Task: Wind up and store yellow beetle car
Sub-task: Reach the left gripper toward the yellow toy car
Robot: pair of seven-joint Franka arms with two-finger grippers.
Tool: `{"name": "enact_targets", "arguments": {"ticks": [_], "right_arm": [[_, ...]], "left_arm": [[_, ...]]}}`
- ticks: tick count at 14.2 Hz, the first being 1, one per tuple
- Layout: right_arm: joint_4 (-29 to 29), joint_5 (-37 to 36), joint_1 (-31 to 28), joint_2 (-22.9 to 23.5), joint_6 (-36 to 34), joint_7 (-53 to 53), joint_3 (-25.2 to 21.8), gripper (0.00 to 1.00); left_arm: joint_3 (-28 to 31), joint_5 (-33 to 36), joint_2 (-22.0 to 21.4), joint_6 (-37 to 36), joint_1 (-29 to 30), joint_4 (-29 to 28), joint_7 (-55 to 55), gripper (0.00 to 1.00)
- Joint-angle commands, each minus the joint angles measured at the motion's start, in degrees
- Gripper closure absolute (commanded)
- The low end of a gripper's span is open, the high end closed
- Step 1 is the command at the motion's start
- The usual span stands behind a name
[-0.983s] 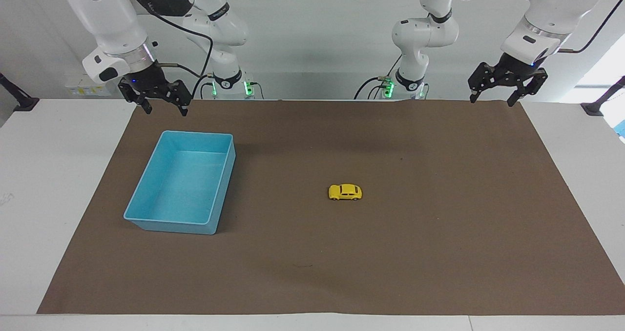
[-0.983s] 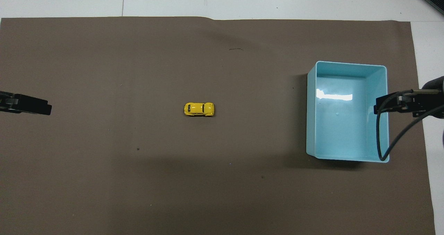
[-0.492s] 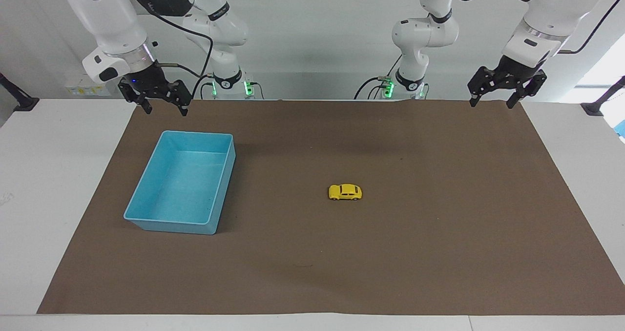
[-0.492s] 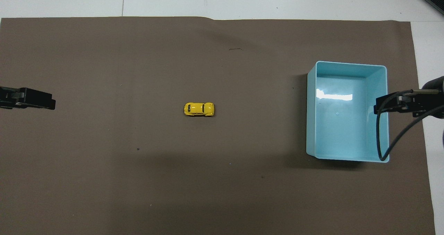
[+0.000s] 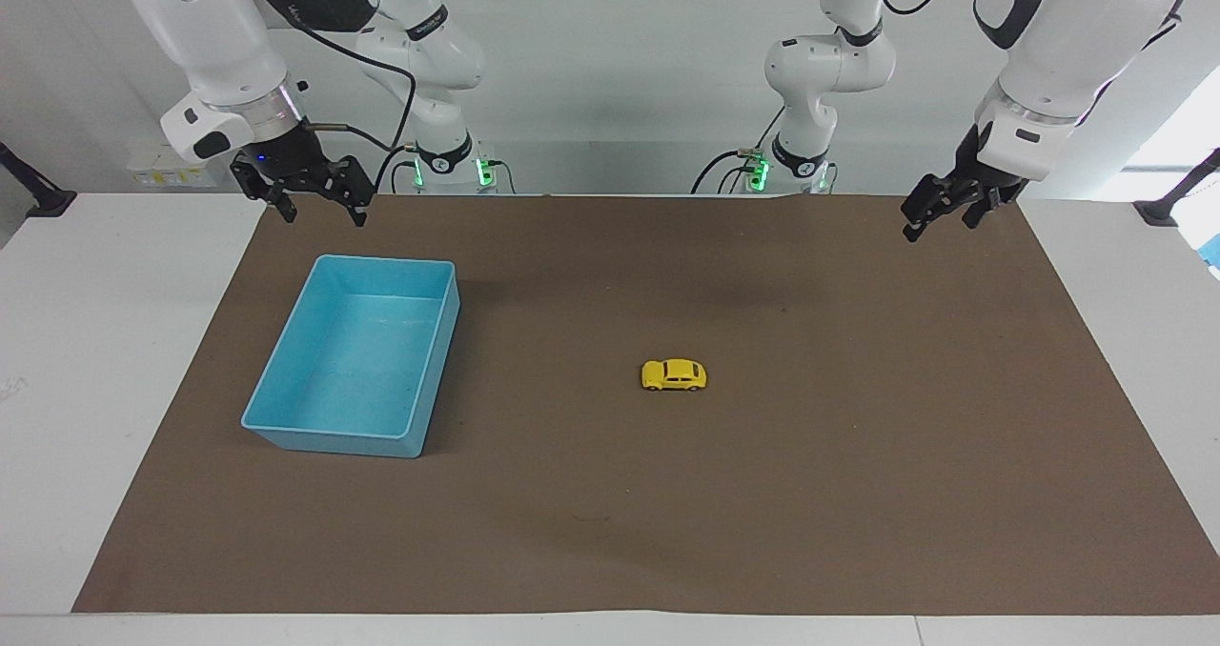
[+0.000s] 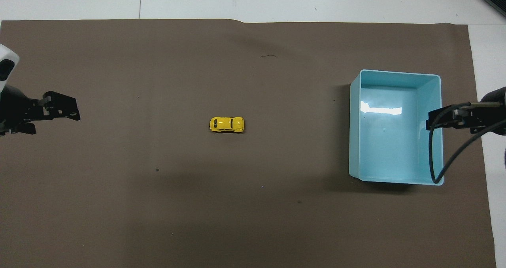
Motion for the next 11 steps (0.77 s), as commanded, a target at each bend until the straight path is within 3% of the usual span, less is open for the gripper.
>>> {"name": "enact_targets", "arguments": {"ticks": [1, 8, 11], "right_arm": [[-0.08, 1.31, -0.85, -0.59, 0.12, -1.67, 0.40, 0.00], [-0.08, 1.31, -0.85, -0.59, 0.12, -1.67, 0.40, 0.00], [-0.08, 1.31, -0.85, -0.59, 0.12, -1.67, 0.40, 0.00]], "left_arm": [[0.44, -0.44, -1.01, 3.13, -0.86, -3.94, -10.83, 0.00], [0.44, -0.44, 0.66, 10.24, -4.90, -5.71, -46.86, 0.00], [0.44, -0.44, 1.36, 13.68, -5.96, -5.44, -55.06, 0.00]]}}
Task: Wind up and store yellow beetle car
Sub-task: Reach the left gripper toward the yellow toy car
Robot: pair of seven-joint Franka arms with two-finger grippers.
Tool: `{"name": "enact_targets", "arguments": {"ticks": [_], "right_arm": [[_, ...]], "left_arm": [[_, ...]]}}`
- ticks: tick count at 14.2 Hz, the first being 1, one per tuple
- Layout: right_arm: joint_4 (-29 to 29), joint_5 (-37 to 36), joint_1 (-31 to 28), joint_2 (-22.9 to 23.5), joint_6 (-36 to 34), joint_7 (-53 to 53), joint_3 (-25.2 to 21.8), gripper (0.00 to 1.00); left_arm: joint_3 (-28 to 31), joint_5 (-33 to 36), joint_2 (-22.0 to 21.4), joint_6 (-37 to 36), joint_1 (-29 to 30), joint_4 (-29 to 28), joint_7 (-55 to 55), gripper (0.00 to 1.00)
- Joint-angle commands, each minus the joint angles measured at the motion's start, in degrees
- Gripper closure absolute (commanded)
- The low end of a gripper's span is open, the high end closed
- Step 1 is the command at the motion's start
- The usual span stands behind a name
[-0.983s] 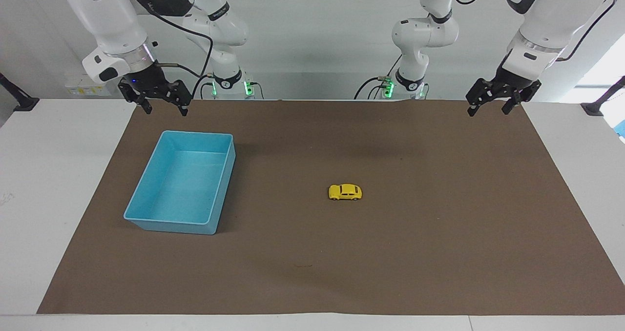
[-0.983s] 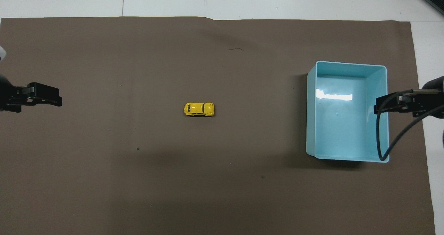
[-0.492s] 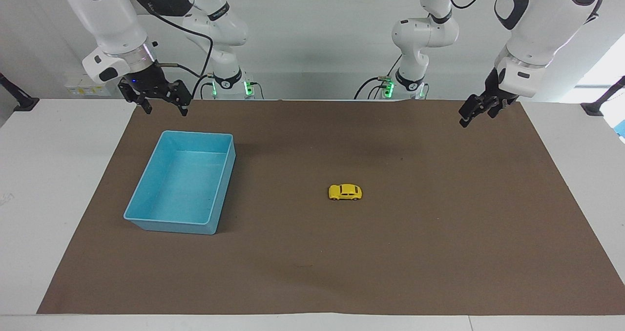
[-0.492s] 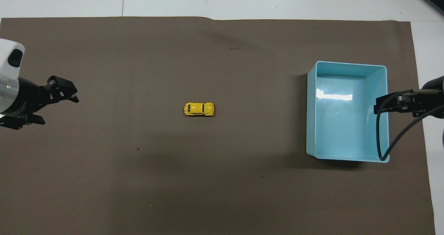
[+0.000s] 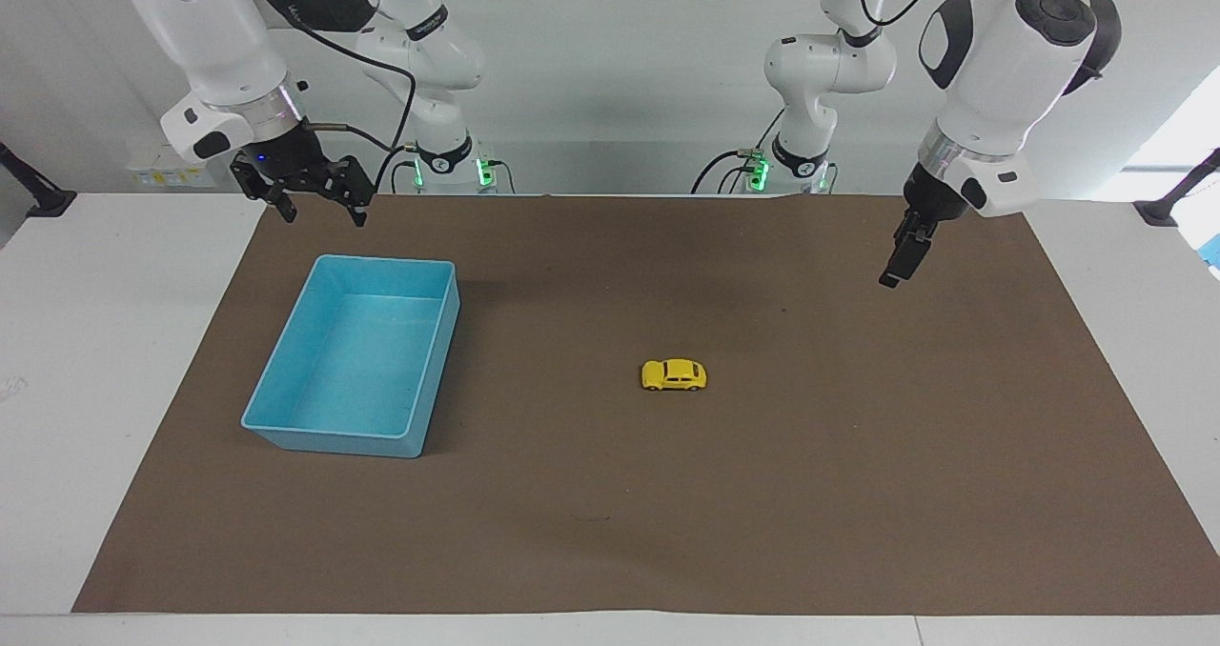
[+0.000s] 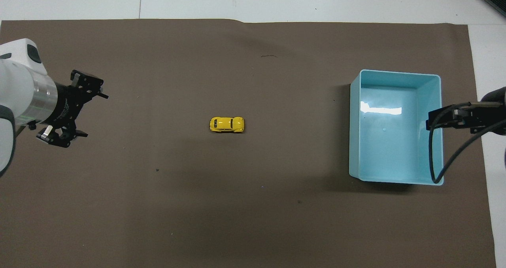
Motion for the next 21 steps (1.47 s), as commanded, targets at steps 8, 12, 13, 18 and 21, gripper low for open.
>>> {"name": "enact_targets", "arguments": {"ticks": [8, 12, 13, 18, 21], "right_arm": [[-0.08, 1.31, -0.85, -0.59, 0.12, -1.67, 0.40, 0.00], [-0.08, 1.31, -0.85, -0.59, 0.12, -1.67, 0.40, 0.00], [-0.08, 1.31, -0.85, -0.59, 0.12, -1.58, 0.40, 0.00], [-0.08, 1.31, -0.85, -0.59, 0.12, -1.58, 0.40, 0.00], [-0.08, 1.31, -0.85, -0.59, 0.12, -1.67, 0.40, 0.00]], "left_arm": [[0.86, -1.87, 3.72, 6.39, -3.24, 1.52, -20.76, 0.00], [0.78, -2.23, 6.53, 8.15, -3.15, 3.28, -25.94, 0.00], [0.78, -2.23, 7.23, 8.24, -3.07, 3.72, -27.88, 0.00], [0.78, -3.81, 9.34, 9.64, -4.29, 4.07, -30.87, 0.00], [0.78, -3.81, 10.84, 11.39, -6.49, 4.87, -33.51, 0.00]]}}
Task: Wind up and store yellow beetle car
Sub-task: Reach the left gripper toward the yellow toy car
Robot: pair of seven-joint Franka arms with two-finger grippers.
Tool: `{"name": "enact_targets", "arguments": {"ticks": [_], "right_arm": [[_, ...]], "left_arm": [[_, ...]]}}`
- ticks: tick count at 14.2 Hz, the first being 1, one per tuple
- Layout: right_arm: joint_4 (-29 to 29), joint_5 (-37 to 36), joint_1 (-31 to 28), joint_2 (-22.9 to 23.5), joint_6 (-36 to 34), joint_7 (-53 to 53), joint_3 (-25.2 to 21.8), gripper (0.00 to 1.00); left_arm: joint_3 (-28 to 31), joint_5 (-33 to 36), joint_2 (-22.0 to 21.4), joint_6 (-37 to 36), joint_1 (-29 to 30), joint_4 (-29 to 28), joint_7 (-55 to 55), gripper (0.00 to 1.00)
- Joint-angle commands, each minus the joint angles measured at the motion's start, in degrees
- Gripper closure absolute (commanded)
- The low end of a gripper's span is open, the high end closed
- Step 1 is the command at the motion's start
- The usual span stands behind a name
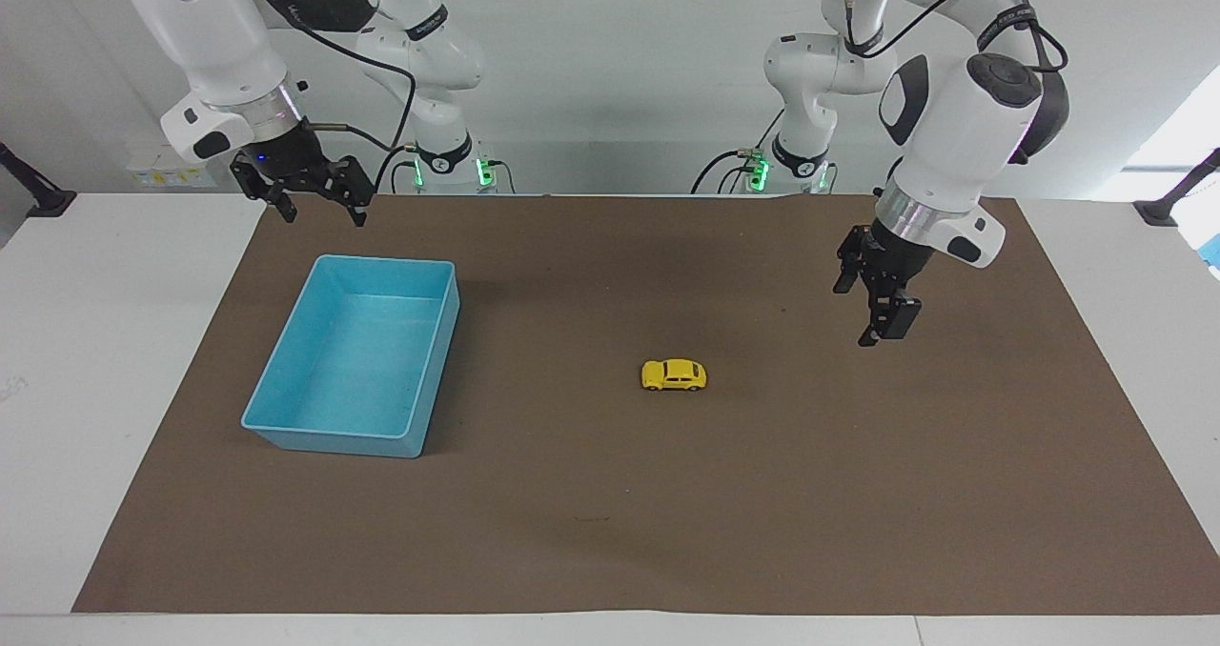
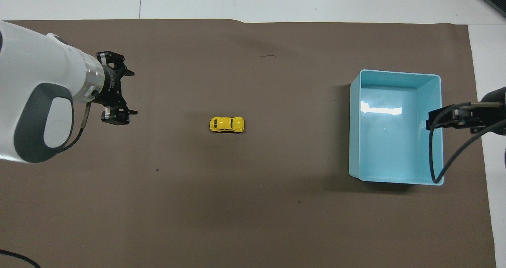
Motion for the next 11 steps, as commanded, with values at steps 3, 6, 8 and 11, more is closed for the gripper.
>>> {"name": "enact_targets", "arguments": {"ticks": [3, 6, 8, 11], "right_arm": [[-0.08, 1.31, -0.85, -0.59, 0.12, -1.67, 0.40, 0.00], [-0.08, 1.31, -0.85, -0.59, 0.12, -1.67, 0.40, 0.00], [-0.08, 1.31, -0.85, -0.59, 0.12, -1.67, 0.40, 0.00], [-0.08, 1.31, -0.85, -0.59, 0.12, -1.67, 0.40, 0.00]], "left_arm": [[0.84, -0.56, 6.39, 2.97, -5.84, 1.76, -5.78, 0.00], [0.84, -0.56, 8.52, 4.82, -7.60, 1.32, -7.38, 0.00], [0.84, -0.56, 10.18, 6.05, -9.80, 1.32, -9.83, 0.00], [0.84, -0.65, 12.04, 7.54, -12.26, 1.50, -13.43, 0.00]]}}
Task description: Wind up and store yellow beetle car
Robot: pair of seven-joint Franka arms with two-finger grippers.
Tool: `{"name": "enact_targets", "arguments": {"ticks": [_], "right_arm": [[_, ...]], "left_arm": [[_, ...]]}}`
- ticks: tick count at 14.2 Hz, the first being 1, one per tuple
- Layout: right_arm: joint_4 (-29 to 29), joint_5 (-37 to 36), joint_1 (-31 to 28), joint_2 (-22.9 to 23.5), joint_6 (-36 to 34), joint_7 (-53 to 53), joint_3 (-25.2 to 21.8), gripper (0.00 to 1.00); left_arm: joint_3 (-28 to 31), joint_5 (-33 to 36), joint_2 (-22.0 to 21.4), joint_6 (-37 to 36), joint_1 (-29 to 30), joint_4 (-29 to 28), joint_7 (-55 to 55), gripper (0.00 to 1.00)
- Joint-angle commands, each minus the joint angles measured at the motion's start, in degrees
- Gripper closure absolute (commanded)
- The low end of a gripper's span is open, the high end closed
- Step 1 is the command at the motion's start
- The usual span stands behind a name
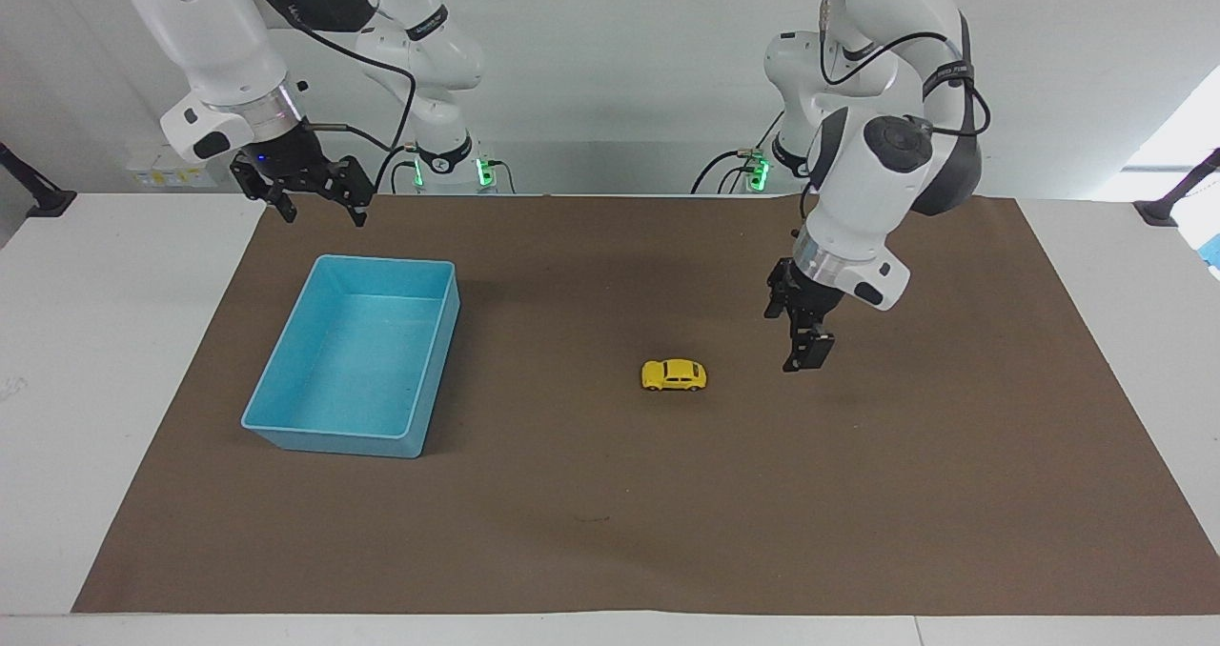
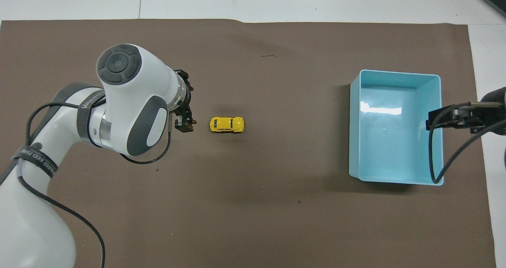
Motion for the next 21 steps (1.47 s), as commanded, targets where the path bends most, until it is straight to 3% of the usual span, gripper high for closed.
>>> {"name": "enact_targets", "arguments": {"ticks": [1, 7, 15, 17, 18, 19, 21], "right_arm": [[-0.08, 1.31, -0.85, -0.59, 0.12, -1.67, 0.40, 0.00], [-0.08, 1.31, -0.85, -0.59, 0.12, -1.67, 0.40, 0.00], [-0.08, 1.31, -0.85, -0.59, 0.12, -1.67, 0.40, 0.00], [-0.08, 1.31, -0.85, -0.59, 0.12, -1.67, 0.40, 0.00], [-0.08, 1.31, -0.85, -0.59, 0.12, -1.67, 0.40, 0.00], [-0.08, 1.31, -0.85, -0.59, 0.12, -1.58, 0.40, 0.00], [-0.08, 1.31, -0.85, -0.59, 0.12, -1.67, 0.40, 0.00]], "left_arm": [[0.95, -0.56, 2.33, 1.56, -2.89, 1.17, -4.05, 0.00], [0.95, 3.56, 8.39, 5.24, -7.91, 1.09, -10.30, 0.00], [0.95, 3.66, 8.22, 6.31, -8.26, -1.29, -10.31, 0.00], [0.86, 3.57, 8.14, 6.84, -8.35, -1.46, -10.13, 0.46], [0.86, 3.57, 8.05, 6.84, -8.35, -1.73, -9.78, 0.63], [0.86, 3.57, 8.05, 6.84, -8.35, -1.82, -9.43, 0.75], [0.86, 3.57, 7.79, 6.84, -8.44, -2.25, -8.38, 0.81]]}}
